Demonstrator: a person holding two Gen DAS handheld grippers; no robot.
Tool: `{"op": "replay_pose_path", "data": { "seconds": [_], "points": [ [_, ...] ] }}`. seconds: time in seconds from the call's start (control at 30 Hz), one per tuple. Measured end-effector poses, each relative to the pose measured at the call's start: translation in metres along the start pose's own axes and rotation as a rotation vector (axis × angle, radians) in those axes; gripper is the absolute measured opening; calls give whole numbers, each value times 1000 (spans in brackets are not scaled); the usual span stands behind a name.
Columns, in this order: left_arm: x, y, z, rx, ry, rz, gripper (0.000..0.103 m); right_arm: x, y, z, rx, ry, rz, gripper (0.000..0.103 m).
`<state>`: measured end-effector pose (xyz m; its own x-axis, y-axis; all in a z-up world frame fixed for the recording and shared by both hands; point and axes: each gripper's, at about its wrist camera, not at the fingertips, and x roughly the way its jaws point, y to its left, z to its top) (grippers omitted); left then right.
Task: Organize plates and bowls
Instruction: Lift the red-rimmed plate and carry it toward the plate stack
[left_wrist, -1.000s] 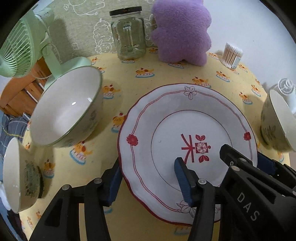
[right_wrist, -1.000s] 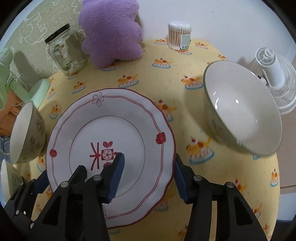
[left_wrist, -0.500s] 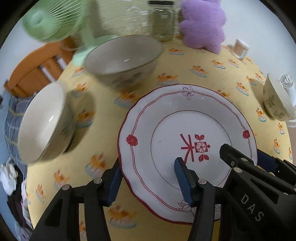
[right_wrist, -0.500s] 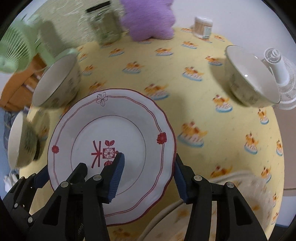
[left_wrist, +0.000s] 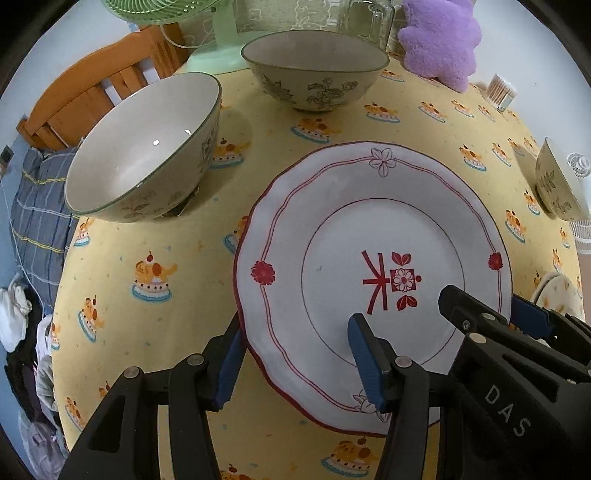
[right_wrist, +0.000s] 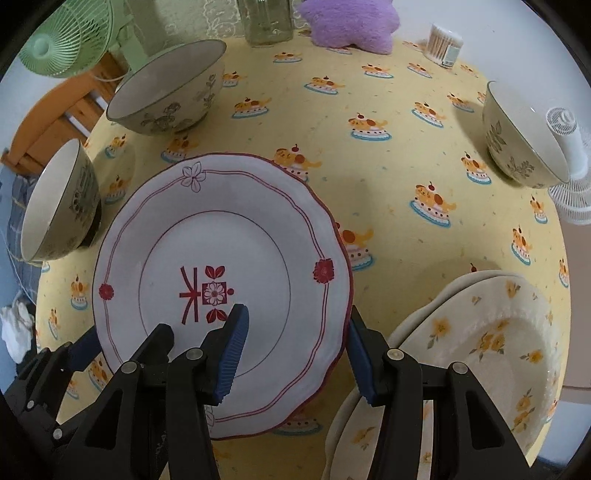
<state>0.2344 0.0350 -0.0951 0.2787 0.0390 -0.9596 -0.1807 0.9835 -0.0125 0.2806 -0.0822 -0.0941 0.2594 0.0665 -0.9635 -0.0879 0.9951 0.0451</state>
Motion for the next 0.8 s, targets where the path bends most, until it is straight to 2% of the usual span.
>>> {"op": "replay_pose_path", "data": {
  "seconds": [0.3, 0.53, 0.8],
  "points": [
    [6, 4, 16, -15, -10, -1, 58, 8, -2, 20, -18, -6, -5, 56],
    [9, 6, 27, -37, -9, 2, 55, 15, 1, 41, -50, -9, -12, 55],
    [10, 5, 26, -11, -1, 5, 55, 19, 3, 43, -74, -4, -33, 53]
  ]
}}
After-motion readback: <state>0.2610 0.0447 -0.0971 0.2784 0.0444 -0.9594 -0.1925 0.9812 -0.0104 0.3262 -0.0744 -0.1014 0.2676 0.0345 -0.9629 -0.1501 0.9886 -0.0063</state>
